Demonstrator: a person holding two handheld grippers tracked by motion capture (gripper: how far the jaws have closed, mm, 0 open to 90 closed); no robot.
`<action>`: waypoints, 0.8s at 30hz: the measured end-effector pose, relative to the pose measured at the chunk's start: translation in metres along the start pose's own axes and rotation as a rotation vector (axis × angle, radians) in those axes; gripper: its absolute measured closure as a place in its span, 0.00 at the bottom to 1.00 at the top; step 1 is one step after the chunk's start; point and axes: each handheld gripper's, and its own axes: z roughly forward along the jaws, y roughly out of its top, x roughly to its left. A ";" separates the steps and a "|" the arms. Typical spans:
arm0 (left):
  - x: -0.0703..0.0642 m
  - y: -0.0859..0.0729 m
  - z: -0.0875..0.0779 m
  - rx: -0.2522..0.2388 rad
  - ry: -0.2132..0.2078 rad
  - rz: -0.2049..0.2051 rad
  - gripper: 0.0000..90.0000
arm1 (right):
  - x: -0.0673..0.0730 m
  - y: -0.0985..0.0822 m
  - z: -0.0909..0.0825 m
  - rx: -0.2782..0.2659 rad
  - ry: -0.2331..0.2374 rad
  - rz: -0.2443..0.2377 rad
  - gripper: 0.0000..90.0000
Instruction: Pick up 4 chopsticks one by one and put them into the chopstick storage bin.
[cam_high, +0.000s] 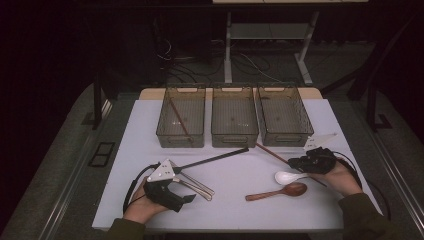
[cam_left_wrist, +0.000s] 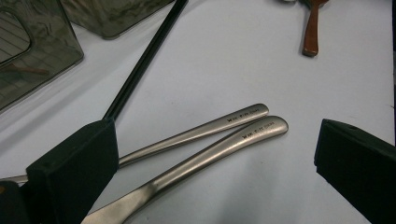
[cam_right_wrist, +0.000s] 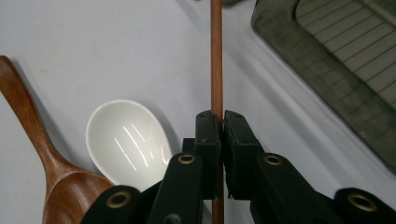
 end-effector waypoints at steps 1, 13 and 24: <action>0.000 0.000 0.000 0.000 -0.001 0.000 0.00 | 0.000 0.000 -0.001 -0.012 0.000 -0.001 0.95; 0.000 0.000 0.000 0.001 0.001 -0.003 0.00 | -0.002 0.006 -0.014 -0.095 -0.009 -0.015 0.95; 0.001 0.000 0.000 0.002 0.002 -0.007 0.00 | -0.010 0.026 -0.025 -0.214 -0.050 0.015 0.95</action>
